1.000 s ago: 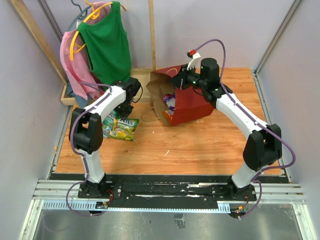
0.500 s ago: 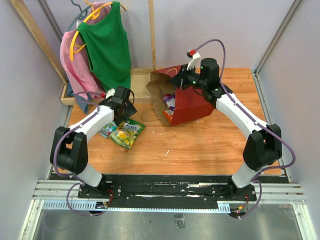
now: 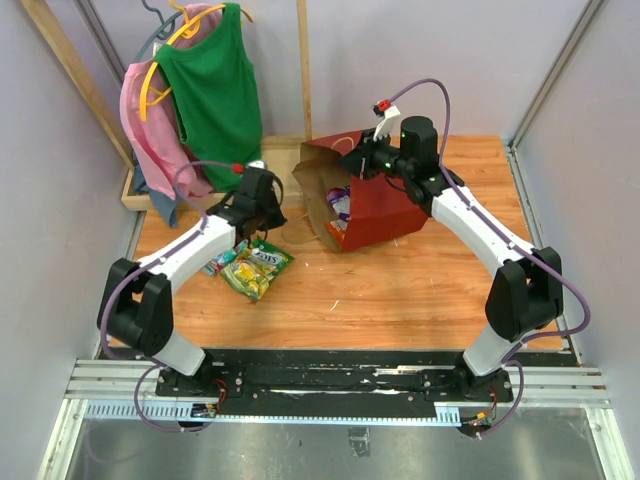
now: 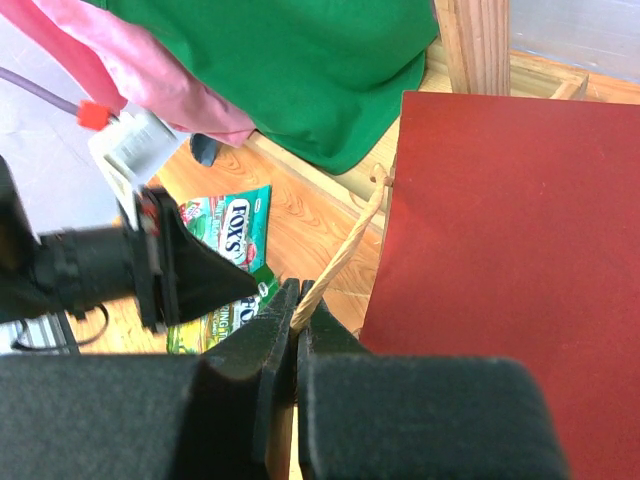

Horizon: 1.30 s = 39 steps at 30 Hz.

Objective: Take the snacks out of the paper bag
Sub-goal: Place the snack at the center of the board, then pick up the snack from the paper bag.

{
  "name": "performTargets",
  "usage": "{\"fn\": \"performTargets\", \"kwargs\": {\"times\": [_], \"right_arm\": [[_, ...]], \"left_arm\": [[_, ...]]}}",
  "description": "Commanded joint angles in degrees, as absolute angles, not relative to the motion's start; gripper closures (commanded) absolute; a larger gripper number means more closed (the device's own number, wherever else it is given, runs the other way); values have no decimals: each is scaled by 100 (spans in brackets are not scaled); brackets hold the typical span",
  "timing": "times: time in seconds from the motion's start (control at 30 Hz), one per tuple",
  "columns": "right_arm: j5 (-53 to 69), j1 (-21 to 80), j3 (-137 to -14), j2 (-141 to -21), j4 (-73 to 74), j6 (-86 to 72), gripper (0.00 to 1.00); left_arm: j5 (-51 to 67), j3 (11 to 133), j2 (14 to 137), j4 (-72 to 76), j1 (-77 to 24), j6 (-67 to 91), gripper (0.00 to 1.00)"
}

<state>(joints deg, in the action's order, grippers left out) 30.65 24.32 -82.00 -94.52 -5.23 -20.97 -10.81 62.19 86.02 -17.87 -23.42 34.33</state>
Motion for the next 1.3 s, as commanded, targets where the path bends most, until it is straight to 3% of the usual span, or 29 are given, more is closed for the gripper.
{"fn": "performTargets", "kwargs": {"times": [0.0, 0.3, 0.63, 1.27], "right_arm": [[3159, 2399, -8324, -9495, -524, -2011, 99], [3220, 2408, -8346, -9545, -549, -2048, 99], [3177, 2417, -8293, -9431, -510, -2001, 99], [3206, 2430, -8306, -9451, -509, -2009, 99]], "left_arm": [[-450, 5828, 8876, -1695, -2851, 3163, 91], [-383, 4620, 8706, -1173, -2900, 3701, 95], [-220, 4453, 8948, -999, -2387, 3491, 99], [-901, 4495, 9081, -1205, -1470, 3108, 96]]}}
